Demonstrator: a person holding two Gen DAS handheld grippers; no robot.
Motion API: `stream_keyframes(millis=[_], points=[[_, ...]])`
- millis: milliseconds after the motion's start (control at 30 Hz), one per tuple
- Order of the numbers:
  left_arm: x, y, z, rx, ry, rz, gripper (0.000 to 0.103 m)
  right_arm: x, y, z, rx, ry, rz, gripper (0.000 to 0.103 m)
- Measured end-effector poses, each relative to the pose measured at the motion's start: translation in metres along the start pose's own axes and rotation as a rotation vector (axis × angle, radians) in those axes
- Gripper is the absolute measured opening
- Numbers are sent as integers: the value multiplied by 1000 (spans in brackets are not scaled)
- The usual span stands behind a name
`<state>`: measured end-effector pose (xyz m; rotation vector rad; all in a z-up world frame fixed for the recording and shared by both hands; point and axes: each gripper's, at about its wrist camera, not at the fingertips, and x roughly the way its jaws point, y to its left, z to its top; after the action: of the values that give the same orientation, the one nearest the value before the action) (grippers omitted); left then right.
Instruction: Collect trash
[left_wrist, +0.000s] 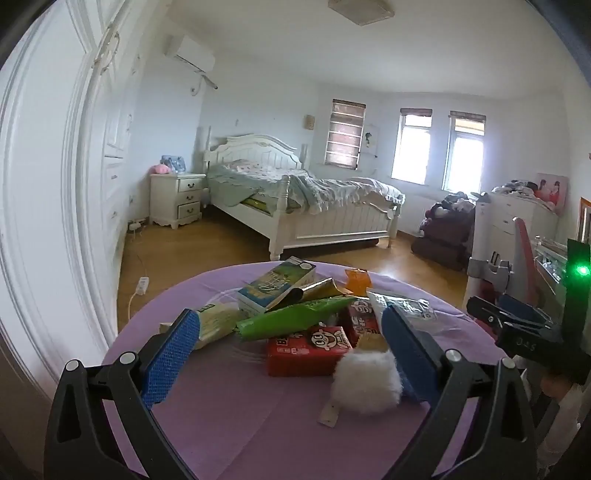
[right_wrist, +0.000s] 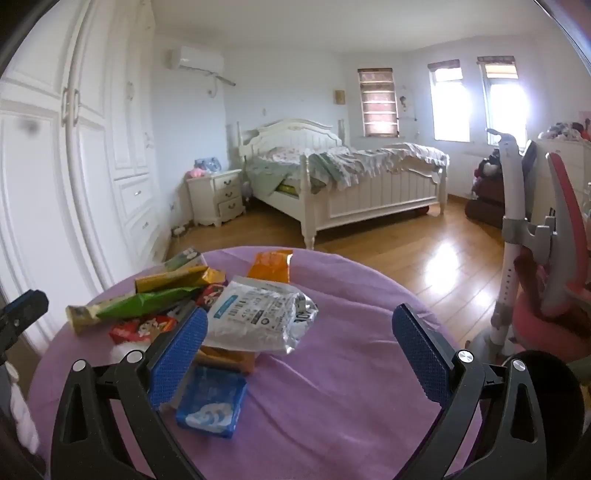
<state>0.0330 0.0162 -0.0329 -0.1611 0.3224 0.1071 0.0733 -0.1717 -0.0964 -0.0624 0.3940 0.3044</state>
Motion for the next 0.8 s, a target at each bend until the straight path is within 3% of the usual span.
stream_keyframes(millis=[800], points=[[7,17,-2,-103,30,-5,98,0,-3,0,19,19,-25,99]])
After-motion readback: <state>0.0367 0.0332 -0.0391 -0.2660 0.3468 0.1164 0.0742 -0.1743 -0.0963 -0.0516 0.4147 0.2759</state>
